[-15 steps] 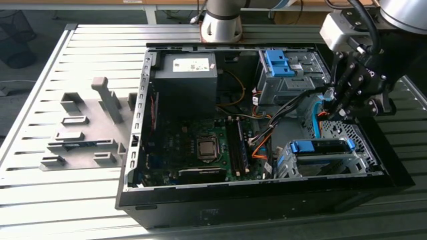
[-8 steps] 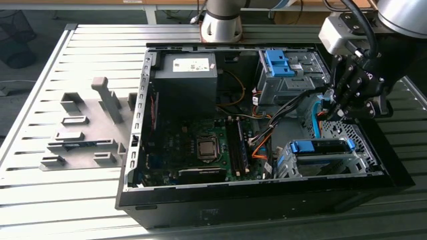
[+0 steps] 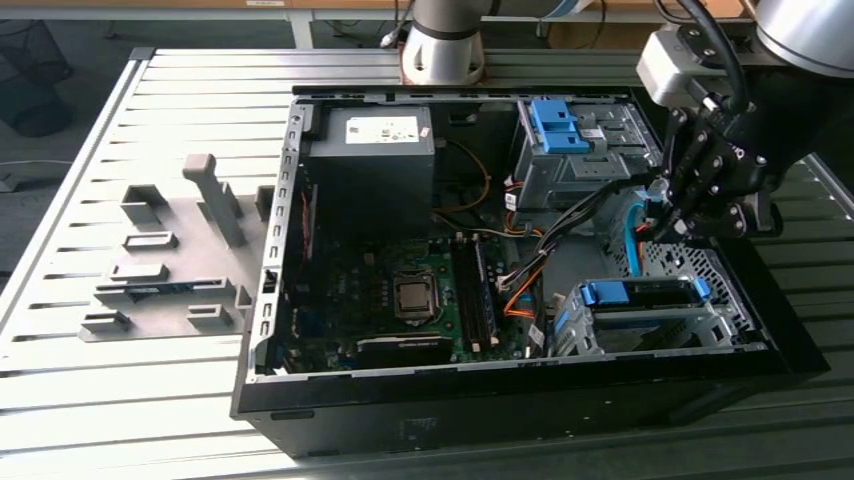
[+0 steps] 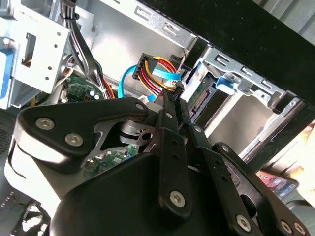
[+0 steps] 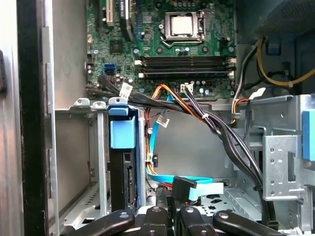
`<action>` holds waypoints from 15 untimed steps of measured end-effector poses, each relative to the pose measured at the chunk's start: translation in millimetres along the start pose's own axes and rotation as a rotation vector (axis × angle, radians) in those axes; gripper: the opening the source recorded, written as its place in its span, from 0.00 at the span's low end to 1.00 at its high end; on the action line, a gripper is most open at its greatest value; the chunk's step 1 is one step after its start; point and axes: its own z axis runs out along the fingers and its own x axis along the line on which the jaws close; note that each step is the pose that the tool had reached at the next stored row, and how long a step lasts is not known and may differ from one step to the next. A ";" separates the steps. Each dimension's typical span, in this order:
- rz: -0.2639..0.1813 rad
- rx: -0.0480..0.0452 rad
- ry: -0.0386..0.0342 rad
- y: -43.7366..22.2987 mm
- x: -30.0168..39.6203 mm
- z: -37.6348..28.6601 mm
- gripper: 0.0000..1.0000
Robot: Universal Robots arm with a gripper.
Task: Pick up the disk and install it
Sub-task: 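Insert the first disk wire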
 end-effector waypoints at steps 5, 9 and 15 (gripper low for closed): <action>0.011 0.0012 0.0128 0.0 0.5 0.6 0.16; 0.010 0.0052 0.0683 0.0 0.6 1.2 0.16; 0.010 0.0053 0.0686 -0.2 4.7 3.0 0.16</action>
